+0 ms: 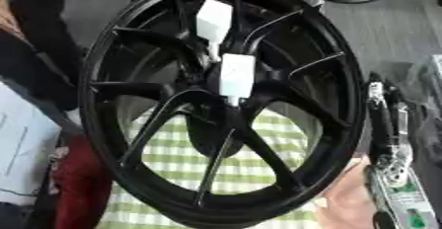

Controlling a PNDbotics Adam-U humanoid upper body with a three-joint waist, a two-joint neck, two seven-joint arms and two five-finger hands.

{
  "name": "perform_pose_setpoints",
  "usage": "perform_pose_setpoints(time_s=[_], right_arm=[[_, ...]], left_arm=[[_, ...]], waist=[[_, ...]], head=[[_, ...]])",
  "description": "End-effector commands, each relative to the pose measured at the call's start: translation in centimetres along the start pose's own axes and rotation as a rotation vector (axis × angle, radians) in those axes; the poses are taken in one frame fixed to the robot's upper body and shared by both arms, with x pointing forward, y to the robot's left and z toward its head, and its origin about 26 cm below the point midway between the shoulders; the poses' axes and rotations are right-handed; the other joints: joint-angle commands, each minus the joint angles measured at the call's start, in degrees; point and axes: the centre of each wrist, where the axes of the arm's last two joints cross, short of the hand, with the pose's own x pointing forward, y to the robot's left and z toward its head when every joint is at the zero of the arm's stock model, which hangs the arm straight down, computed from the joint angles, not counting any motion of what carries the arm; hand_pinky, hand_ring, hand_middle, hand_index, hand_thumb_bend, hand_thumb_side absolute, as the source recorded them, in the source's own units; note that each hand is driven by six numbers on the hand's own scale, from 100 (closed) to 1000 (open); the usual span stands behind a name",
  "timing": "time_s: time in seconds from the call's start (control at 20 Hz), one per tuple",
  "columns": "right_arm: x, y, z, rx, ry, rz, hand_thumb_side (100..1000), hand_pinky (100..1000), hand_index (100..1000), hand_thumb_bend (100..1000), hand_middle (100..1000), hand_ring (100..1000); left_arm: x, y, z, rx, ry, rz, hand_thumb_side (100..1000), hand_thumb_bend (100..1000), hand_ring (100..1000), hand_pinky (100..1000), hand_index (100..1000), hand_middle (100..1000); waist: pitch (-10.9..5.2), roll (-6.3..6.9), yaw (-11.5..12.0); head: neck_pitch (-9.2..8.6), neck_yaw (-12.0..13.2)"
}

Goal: Pull the pin out of the wheel hub.

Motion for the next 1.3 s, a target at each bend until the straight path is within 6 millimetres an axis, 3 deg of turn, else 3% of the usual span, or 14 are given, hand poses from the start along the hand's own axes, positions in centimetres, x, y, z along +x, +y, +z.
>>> perform_pose_setpoints(time_s=[0.05, 0.15, 0.2, 0.25, 0.3, 0.35, 0.5, 0.55, 0.75, 0.9, 0.95, 1.1, 1.3], right_arm=[[1.0, -0.3, -0.4, -0.025, -0.042, -0.001, 689, 1000, 803, 100, 645, 779], [1.2, -0.3, -0.5, -0.029, -0.048, -0.007, 686, 1000, 803, 100, 645, 779], [1.3, -0.3, -0.6, -0.028, -0.051, -0.009, 687, 1000, 803, 100, 645, 779], [1.3, -0.2, -0.6, -0.027, -0.054, -0.011, 687, 1000, 803, 100, 645, 779], [1.4, -0.2, -0.6, -0.025, -0.055, -0.013, 690, 1000, 804, 100, 645, 779], [1.4, -0.2, -0.6, -0.024, -0.056, -0.014, 691, 1000, 804, 100, 645, 779], [1.5, -0.1, -0.7, -0.021, -0.058, -0.017, 691, 1000, 804, 100, 645, 779], [1.5, -0.1, -0.7, -0.021, -0.058, -0.018, 691, 1000, 804, 100, 645, 779], [1.5, 0.1, -0.6, -0.013, -0.053, -0.022, 692, 1000, 804, 100, 644, 778], [1.4, 0.2, -0.6, -0.009, -0.048, -0.026, 694, 1000, 804, 100, 644, 778], [1.4, 0.2, -0.6, -0.009, -0.047, -0.027, 693, 1000, 804, 100, 644, 778], [1.4, 0.3, -0.7, -0.006, -0.048, -0.031, 691, 1000, 804, 100, 642, 777], [1.7, 0.4, -0.8, 0.003, -0.058, -0.036, 683, 1000, 804, 100, 642, 777]], left_arm=[[-2.7, 0.3, -0.8, 0.022, 0.157, 0.106, 271, 100, 463, 461, 569, 430], [-4.7, -0.9, -1.1, 0.016, 0.185, 0.171, 248, 100, 528, 512, 659, 505], [-5.8, -1.4, -1.2, 0.014, 0.198, 0.202, 301, 100, 605, 570, 735, 589], [-6.8, -1.9, -1.2, 0.015, 0.211, 0.229, 318, 100, 623, 582, 750, 608], [-7.9, -2.2, -1.0, 0.022, 0.222, 0.251, 594, 100, 750, 657, 833, 758], [-9.1, -2.5, -0.9, 0.032, 0.243, 0.268, 755, 127, 780, 687, 866, 797], [-12.4, -3.3, 0.0, 0.078, 0.299, 0.293, 952, 385, 815, 726, 912, 853], [-13.3, -3.6, 0.3, 0.090, 0.316, 0.294, 1000, 415, 812, 723, 913, 850], [-15.0, -4.5, 2.4, 0.147, 0.358, 0.320, 1000, 259, 785, 686, 881, 819], [-14.1, -4.0, 3.4, 0.211, 0.334, 0.368, 993, 148, 682, 577, 801, 702], [-13.6, -3.8, 3.6, 0.234, 0.312, 0.390, 951, 137, 639, 536, 765, 654], [-11.6, -3.7, 3.9, 0.293, 0.212, 0.474, 897, 121, 614, 512, 737, 623], [-9.7, -4.7, 3.9, 0.332, 0.089, 0.582, 895, 169, 613, 506, 742, 622]], waist=[[-0.60, 0.07, -0.06], [-0.43, -0.07, -0.31], [-0.37, -0.15, -0.49], [-0.32, -0.18, -0.71], [-0.29, -0.18, -0.94], [-0.25, -0.19, -1.16], [-0.18, -0.06, -1.90], [-0.18, -0.01, -2.10], [-0.41, 0.12, -2.98], [-0.52, 0.14, -3.27], [-0.54, 0.12, -3.30], [-0.55, 0.01, -3.31], [-0.59, -0.17, -3.56]], head=[[-1.08, -0.16], [-1.33, 0.17], [-1.44, 0.34], [-1.52, 0.53], [-1.57, 0.71], [-1.63, 0.86], [-1.74, 1.41], [-1.73, 1.55], [-1.55, 2.27], [-1.53, 2.52], [-1.55, 2.54], [-1.71, 2.48], [-1.69, 2.71]])
